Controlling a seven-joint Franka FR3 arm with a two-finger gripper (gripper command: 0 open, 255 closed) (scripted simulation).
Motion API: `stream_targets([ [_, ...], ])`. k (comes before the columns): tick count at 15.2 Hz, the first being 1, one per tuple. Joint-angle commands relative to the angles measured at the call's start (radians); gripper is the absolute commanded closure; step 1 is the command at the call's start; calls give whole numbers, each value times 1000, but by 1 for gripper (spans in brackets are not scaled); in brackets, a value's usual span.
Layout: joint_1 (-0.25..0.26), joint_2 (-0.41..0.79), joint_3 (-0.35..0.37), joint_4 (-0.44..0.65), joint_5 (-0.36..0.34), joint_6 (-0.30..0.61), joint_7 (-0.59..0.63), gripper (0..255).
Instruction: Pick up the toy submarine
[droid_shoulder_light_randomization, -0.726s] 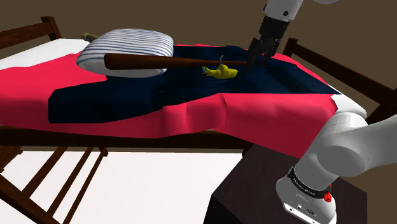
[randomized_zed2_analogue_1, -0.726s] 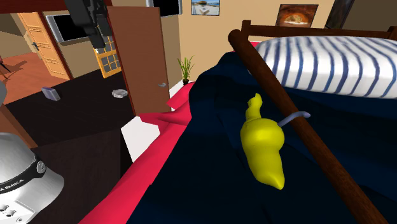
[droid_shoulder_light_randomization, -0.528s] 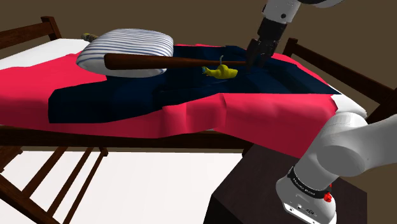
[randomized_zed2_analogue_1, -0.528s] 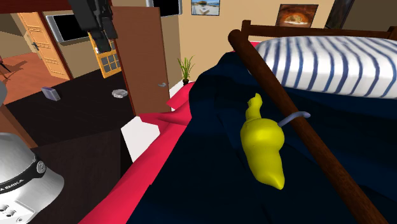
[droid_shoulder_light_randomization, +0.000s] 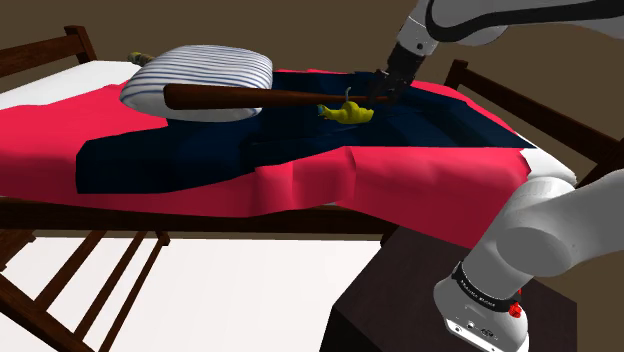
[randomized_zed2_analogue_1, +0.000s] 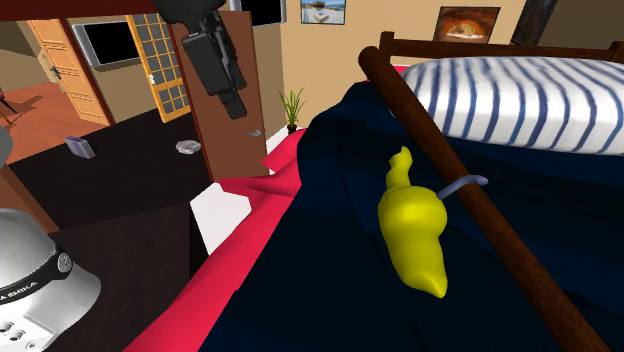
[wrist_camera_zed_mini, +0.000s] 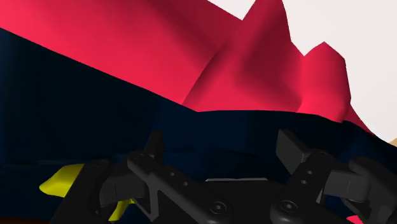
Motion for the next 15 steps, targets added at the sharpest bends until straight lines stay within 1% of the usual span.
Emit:
stream_targets([
  [1,-5,35,-30,-13,5,96,-26,0],
  [5,5,138,-91,1,39,268,-83,0],
  [9,36,253,-165,40,110,424,-162,0],
  [12,78,346,-231,88,203,524,-248,0],
  [15,133,443,-305,152,343,603,-367,0],
])
